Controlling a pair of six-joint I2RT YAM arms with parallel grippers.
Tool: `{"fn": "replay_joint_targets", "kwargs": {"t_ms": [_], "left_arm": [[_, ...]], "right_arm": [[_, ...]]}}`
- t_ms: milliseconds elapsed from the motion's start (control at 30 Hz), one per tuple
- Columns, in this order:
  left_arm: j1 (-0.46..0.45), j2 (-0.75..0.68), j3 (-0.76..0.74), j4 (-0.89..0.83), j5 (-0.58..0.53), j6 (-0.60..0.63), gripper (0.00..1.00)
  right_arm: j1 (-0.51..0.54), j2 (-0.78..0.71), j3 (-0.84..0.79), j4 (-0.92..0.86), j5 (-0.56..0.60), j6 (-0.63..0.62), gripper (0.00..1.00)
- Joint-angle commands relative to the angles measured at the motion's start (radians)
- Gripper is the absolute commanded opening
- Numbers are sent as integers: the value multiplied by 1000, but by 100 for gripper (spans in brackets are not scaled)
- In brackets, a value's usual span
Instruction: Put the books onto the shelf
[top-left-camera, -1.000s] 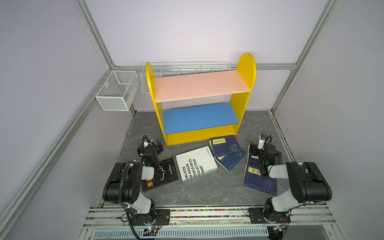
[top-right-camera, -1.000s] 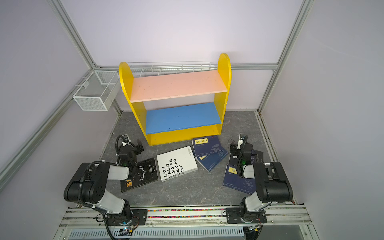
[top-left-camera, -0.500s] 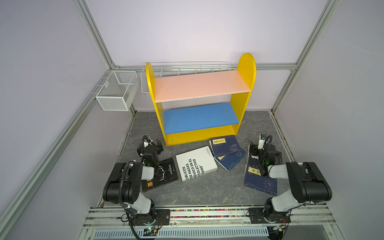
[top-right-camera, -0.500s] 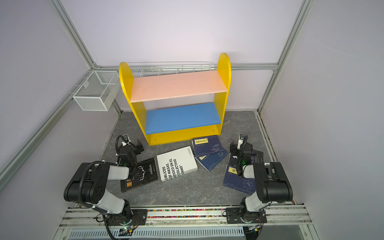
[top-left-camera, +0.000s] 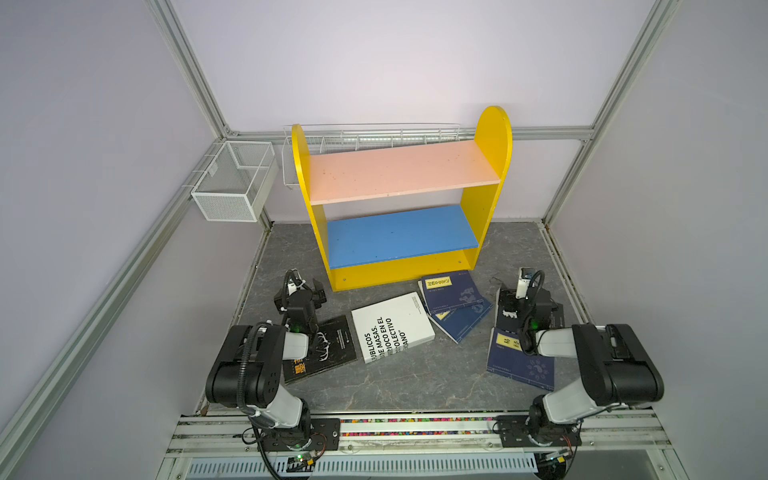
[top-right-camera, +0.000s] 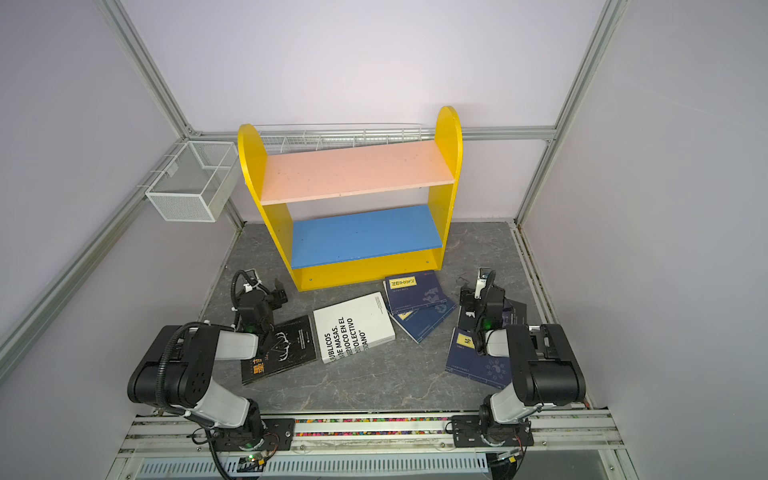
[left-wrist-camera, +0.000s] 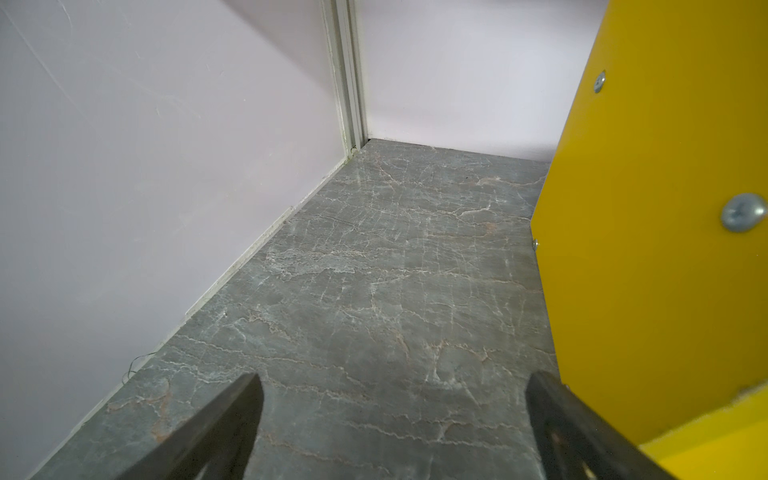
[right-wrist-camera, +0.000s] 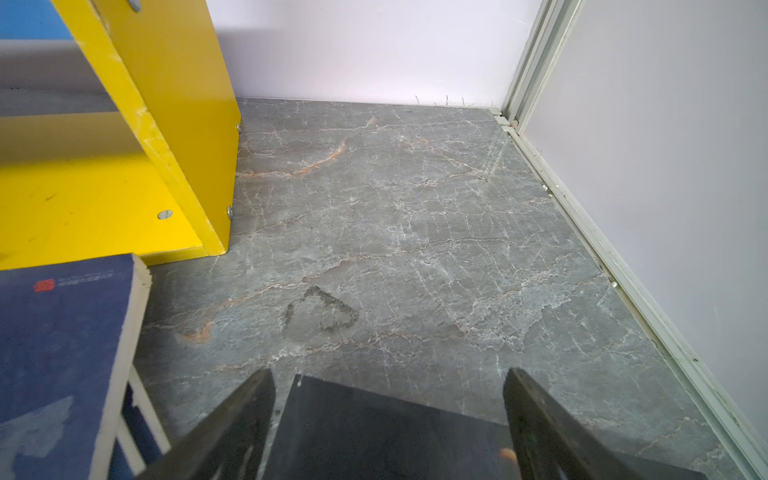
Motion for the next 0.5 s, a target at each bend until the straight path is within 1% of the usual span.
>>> {"fn": "replay_joint_targets", "kwargs": {"t_ms": [0, 467], "left_arm": [[7, -11, 18, 1, 11, -6, 99], [7, -10, 18, 0, 11, -6, 99]], "right_arm": [[0, -12, 9, -5, -14, 4, 89], [0, -17, 6, 2, -14, 2, 89]]}}
